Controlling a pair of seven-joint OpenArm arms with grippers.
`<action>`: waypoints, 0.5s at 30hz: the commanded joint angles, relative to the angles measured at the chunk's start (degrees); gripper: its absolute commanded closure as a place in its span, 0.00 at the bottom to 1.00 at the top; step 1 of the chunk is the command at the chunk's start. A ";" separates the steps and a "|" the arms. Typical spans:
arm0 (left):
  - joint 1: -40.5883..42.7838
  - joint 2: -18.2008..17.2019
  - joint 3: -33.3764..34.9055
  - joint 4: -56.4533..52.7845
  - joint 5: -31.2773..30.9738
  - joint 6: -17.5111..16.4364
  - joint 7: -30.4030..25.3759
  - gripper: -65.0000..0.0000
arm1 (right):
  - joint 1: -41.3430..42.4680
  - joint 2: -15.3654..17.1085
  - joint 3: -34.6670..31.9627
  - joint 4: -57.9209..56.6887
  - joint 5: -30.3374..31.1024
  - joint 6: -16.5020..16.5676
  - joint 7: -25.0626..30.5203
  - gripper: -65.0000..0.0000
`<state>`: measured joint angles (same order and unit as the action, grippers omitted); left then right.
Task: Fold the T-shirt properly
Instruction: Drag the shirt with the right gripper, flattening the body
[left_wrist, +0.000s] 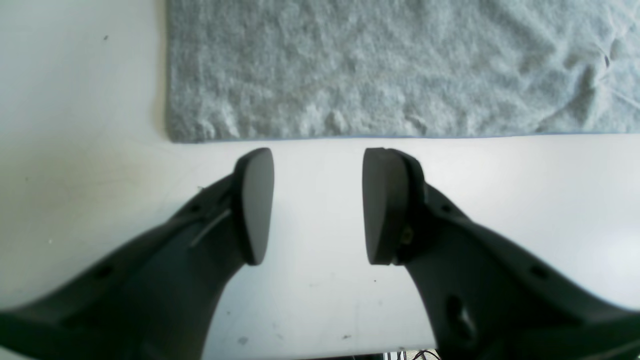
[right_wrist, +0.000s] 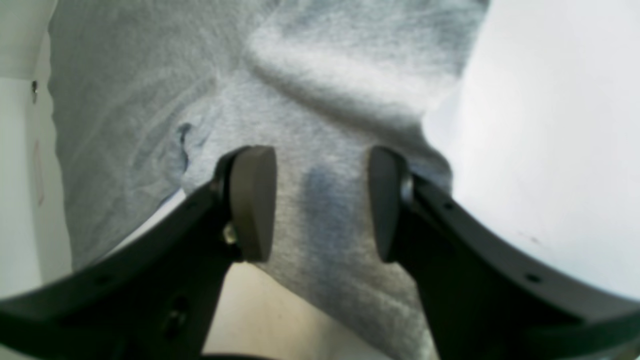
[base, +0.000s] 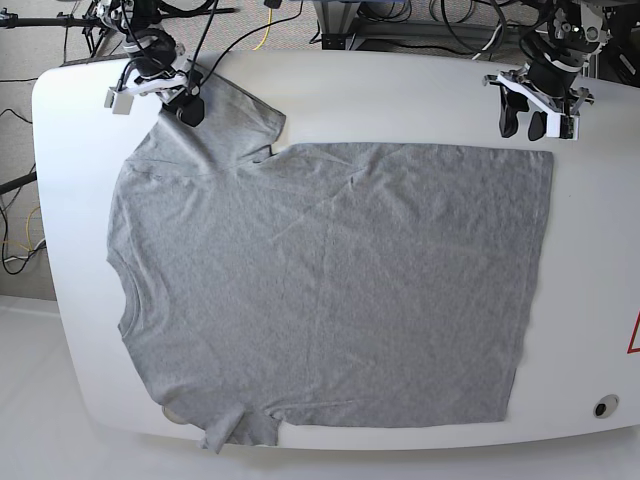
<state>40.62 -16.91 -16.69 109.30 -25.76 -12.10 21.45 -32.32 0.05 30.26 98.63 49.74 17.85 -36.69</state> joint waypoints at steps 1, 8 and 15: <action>0.36 -0.78 -0.36 0.82 -0.30 -0.42 -1.11 0.59 | 0.32 -0.31 0.59 -0.58 -0.25 -0.19 0.35 0.54; 0.48 -0.77 -0.35 0.74 -0.34 -0.34 -1.11 0.59 | 0.42 -1.20 0.22 -0.70 -0.73 -0.10 0.43 0.54; 0.63 -0.85 -0.26 0.73 -0.48 -0.25 -1.35 0.59 | 1.11 -1.60 -0.47 -0.49 0.21 -0.07 0.61 0.54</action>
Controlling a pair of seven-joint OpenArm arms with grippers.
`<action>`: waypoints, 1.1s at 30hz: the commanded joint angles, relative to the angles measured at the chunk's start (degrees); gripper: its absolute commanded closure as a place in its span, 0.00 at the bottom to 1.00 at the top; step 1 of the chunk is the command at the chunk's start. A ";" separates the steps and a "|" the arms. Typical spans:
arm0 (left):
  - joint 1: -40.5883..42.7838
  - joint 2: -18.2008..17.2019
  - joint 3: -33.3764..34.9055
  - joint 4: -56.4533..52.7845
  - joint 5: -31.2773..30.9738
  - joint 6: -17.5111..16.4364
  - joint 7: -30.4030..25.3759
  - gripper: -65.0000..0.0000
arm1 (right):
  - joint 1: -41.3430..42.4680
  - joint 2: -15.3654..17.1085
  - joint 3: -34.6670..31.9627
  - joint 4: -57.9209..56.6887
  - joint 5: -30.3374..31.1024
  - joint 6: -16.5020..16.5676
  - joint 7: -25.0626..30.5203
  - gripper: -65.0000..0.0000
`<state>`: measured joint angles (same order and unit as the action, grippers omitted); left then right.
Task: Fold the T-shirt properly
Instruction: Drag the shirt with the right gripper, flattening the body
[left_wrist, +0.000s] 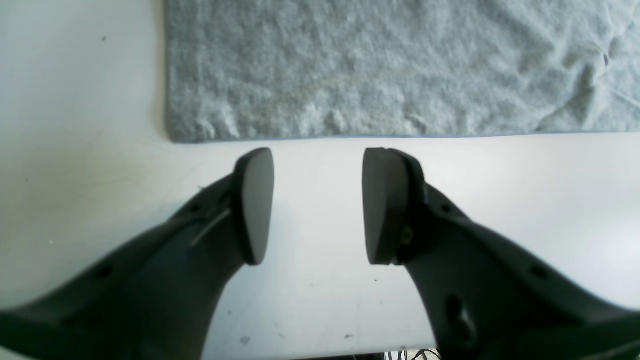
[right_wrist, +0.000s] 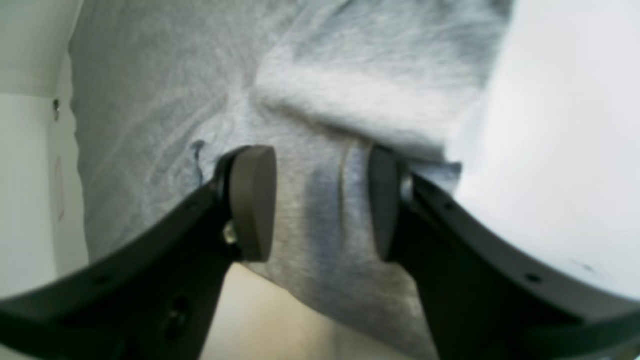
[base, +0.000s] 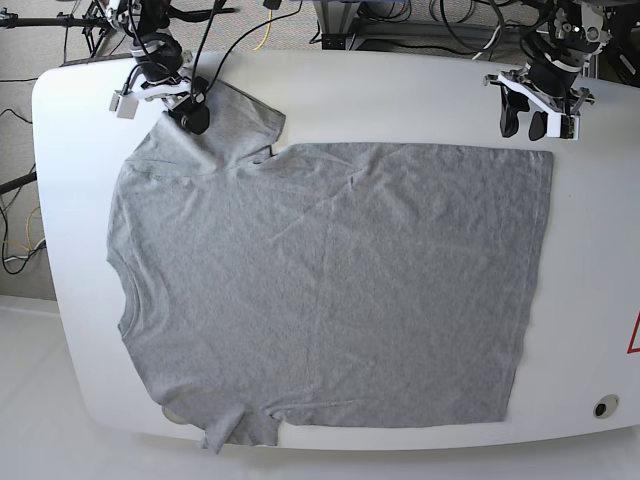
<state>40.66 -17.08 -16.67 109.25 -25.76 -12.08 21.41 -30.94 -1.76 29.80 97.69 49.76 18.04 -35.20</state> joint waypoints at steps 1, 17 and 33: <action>0.63 -0.66 -0.30 0.81 -0.47 -0.30 -1.30 0.59 | -0.28 0.26 0.00 0.51 0.28 -0.23 -0.90 0.54; 0.42 -0.57 -0.26 0.63 -0.57 -0.19 -1.45 0.59 | -0.17 1.25 -0.12 1.28 0.22 0.16 -0.28 0.55; 0.25 -0.61 -0.43 1.46 -0.23 -0.11 -0.89 0.59 | -0.36 1.07 -0.27 0.96 -0.37 0.04 -0.07 0.56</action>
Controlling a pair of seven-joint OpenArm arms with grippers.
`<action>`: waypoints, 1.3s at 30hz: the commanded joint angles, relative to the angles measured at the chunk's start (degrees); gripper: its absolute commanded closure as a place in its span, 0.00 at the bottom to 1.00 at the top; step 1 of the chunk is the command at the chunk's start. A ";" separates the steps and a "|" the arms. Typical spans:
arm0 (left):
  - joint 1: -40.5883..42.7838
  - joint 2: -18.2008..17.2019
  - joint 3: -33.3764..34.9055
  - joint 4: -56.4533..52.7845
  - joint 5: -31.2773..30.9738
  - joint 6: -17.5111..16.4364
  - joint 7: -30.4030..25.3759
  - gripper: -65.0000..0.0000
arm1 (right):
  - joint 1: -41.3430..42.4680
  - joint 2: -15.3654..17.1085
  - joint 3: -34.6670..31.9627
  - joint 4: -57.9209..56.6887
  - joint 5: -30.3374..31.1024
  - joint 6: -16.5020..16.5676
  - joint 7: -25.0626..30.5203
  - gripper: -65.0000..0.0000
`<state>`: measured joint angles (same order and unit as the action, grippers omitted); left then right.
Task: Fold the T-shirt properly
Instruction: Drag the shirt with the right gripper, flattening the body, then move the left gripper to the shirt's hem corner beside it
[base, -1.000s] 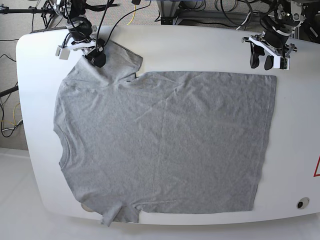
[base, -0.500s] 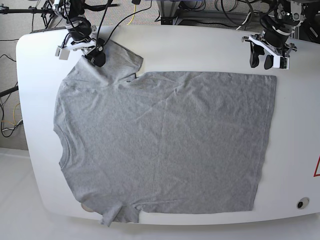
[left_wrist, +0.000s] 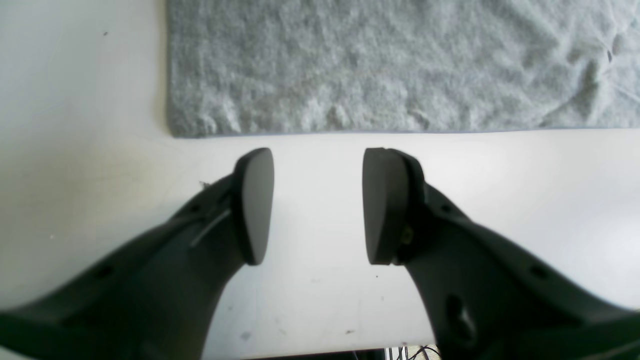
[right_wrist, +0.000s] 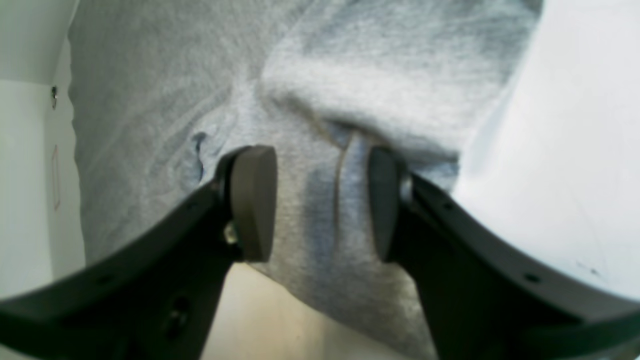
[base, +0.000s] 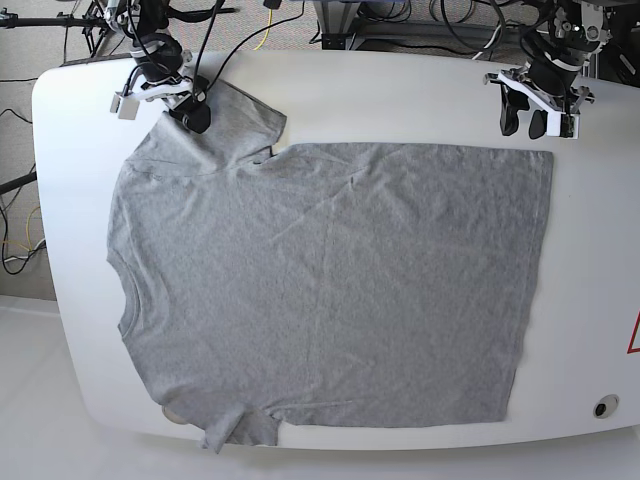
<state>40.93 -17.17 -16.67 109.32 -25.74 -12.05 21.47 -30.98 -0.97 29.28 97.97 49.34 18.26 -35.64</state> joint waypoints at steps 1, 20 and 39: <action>-0.13 -0.51 -0.42 1.36 -0.25 -0.16 -0.92 0.59 | -0.30 0.28 0.22 0.67 -0.06 -0.21 0.37 0.56; -4.07 -0.25 -1.45 -1.96 -1.96 -0.47 2.34 0.58 | 0.12 0.19 0.32 0.68 0.14 0.11 0.21 0.97; -5.12 -1.52 -6.12 -3.47 -12.24 -0.34 3.43 0.60 | 1.18 -0.01 3.89 2.12 0.10 0.47 -4.32 0.78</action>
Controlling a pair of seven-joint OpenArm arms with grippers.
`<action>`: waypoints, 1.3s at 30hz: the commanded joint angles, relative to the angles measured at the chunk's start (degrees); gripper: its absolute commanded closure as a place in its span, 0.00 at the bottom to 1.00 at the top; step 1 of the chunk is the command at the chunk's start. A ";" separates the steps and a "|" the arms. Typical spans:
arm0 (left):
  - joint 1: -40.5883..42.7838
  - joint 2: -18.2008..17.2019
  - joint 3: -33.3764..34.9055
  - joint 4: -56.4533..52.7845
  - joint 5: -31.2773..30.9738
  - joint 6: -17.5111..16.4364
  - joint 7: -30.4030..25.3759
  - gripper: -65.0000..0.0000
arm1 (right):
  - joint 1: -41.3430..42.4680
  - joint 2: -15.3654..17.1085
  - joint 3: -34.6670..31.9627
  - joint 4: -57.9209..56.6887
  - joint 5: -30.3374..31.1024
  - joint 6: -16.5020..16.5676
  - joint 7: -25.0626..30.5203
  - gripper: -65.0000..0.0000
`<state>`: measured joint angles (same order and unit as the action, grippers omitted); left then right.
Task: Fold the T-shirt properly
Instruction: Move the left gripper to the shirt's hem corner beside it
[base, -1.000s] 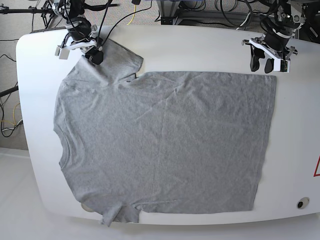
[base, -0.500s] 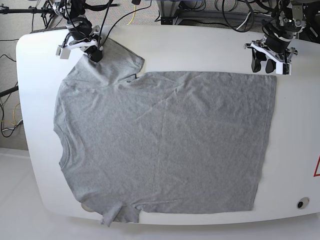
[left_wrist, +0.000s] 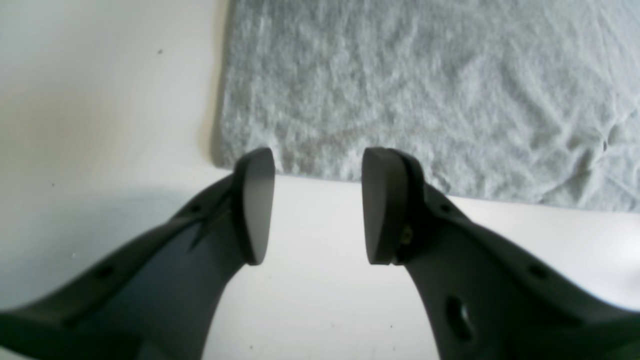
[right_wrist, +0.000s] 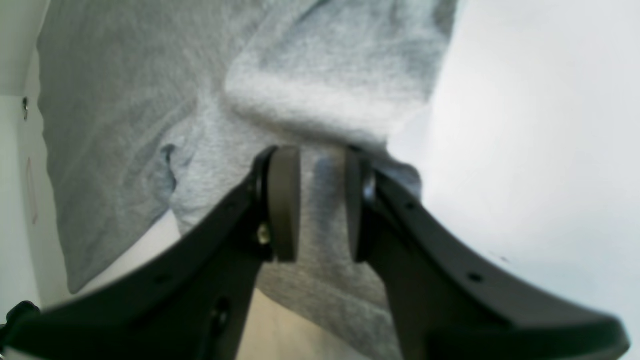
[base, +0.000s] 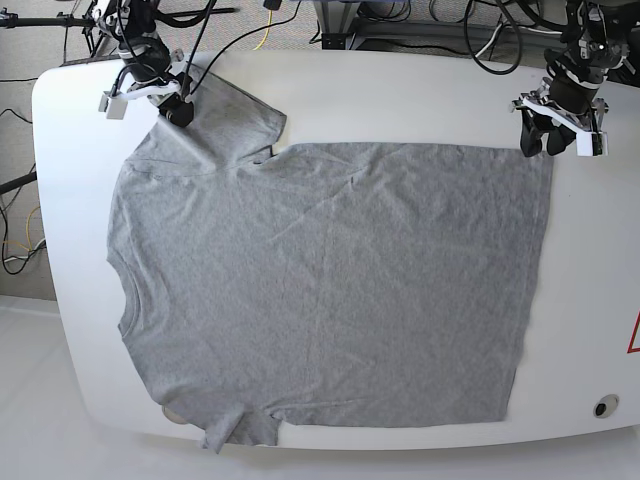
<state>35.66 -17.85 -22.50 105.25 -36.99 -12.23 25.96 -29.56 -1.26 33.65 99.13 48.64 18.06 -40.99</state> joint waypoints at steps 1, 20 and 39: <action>0.09 -0.84 -0.30 0.51 -1.12 -0.14 -1.02 0.60 | -0.27 0.30 -0.70 0.89 0.71 0.68 1.30 0.79; -1.86 -0.63 -0.93 -2.61 0.18 -1.02 0.63 0.60 | -1.54 0.04 -1.40 1.45 0.15 0.55 0.63 0.77; -5.67 0.08 -8.41 -12.38 -4.18 -4.00 5.80 0.54 | -1.11 0.19 -1.09 0.09 0.28 1.13 0.91 0.78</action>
<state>29.08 -17.19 -31.22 90.52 -40.21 -16.51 35.03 -30.74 -1.45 32.10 98.83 48.25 18.70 -40.60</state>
